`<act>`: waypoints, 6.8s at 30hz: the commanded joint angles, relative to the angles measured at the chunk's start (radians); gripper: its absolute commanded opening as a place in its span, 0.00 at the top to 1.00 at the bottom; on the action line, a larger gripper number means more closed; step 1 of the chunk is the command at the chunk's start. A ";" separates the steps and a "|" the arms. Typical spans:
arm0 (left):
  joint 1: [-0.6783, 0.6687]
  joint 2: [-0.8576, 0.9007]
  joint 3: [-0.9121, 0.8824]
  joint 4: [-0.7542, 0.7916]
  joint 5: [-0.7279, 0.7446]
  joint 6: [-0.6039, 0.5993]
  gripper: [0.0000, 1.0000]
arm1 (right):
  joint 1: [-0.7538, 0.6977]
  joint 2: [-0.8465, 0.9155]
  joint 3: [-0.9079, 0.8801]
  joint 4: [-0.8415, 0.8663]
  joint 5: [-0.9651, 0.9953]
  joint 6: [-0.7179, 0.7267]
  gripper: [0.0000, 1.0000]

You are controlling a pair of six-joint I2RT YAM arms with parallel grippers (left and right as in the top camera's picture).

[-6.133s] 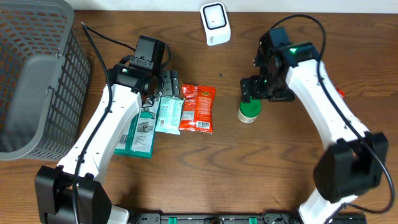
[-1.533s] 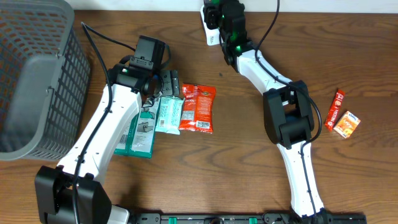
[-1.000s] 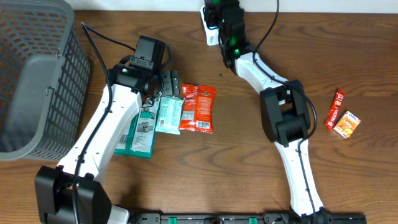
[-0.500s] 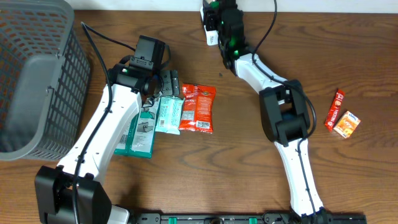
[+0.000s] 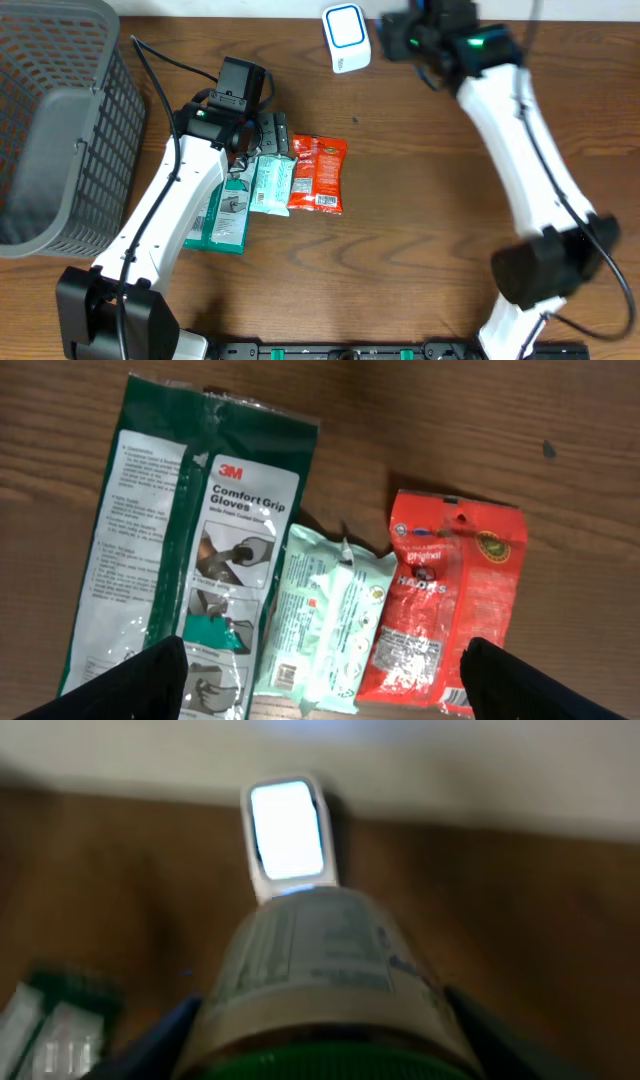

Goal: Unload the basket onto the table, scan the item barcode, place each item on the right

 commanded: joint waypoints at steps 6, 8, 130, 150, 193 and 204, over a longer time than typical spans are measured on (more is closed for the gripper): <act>0.003 0.002 -0.003 -0.002 -0.016 -0.009 0.12 | -0.110 -0.027 -0.029 -0.450 0.006 -0.039 0.99; 0.003 0.002 -0.003 -0.002 -0.017 -0.009 0.12 | -0.129 -0.027 -0.064 -0.471 0.006 -0.053 0.99; 0.003 0.002 -0.003 -0.002 -0.017 -0.009 0.12 | -0.399 -0.014 -0.703 -0.070 0.069 -0.294 0.60; 0.003 0.002 -0.003 -0.002 -0.016 -0.009 0.12 | -0.408 -0.014 -0.703 -0.108 0.201 -0.245 0.57; 0.003 0.002 -0.003 0.008 -0.016 -0.009 0.12 | 0.026 -0.014 -0.702 0.301 -0.636 0.065 0.12; 0.002 0.013 -0.040 -0.081 0.109 -0.010 0.92 | -0.006 -0.014 -0.702 0.289 -0.637 0.065 0.11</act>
